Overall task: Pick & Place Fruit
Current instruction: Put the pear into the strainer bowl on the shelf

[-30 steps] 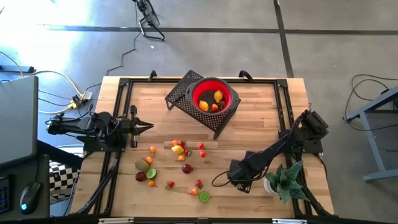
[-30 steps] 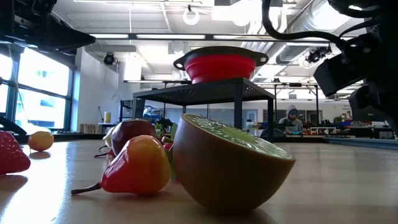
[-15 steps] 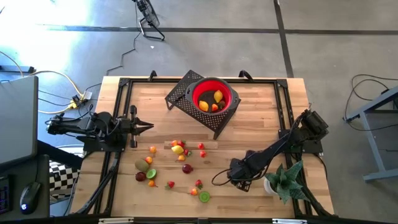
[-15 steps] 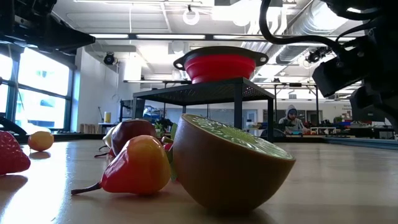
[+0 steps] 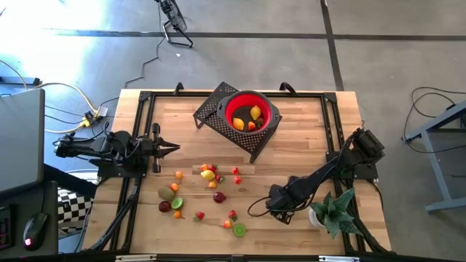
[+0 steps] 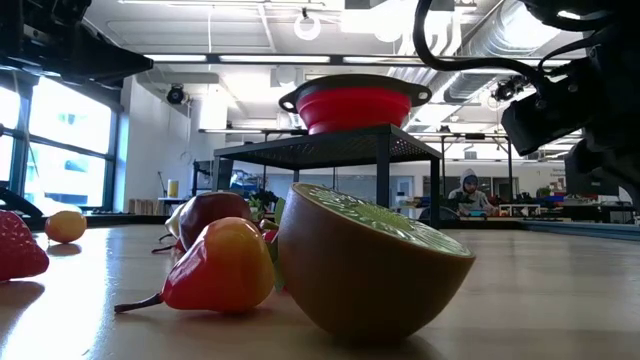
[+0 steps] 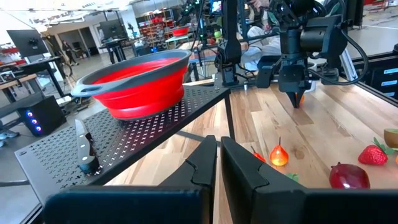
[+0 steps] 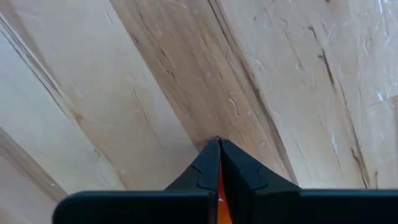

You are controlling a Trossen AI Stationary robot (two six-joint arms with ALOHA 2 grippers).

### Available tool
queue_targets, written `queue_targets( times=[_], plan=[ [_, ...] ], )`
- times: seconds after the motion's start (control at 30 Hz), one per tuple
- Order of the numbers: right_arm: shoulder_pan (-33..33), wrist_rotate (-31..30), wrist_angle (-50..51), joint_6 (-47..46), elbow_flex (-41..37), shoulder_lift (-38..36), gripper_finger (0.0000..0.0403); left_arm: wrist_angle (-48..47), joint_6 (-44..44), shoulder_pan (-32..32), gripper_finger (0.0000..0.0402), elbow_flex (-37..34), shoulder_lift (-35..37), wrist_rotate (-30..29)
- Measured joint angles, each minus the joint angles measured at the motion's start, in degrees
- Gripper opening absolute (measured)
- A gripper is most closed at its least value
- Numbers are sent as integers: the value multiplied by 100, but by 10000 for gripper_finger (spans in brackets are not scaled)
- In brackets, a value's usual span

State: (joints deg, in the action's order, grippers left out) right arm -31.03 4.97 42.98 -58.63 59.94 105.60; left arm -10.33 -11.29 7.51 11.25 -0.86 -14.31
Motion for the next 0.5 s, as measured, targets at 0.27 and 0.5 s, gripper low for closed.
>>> queue_targets(
  times=[0.27, 0.5],
  plan=[
    [13, -329, -97, -59, 31, -257, 3, 2, 0, 2, 19, 0, 0, 0],
    [79, -917, -51, -316, 50, -829, 3, 33, 0, 1, 19, 0, 1, 1]
  ],
)
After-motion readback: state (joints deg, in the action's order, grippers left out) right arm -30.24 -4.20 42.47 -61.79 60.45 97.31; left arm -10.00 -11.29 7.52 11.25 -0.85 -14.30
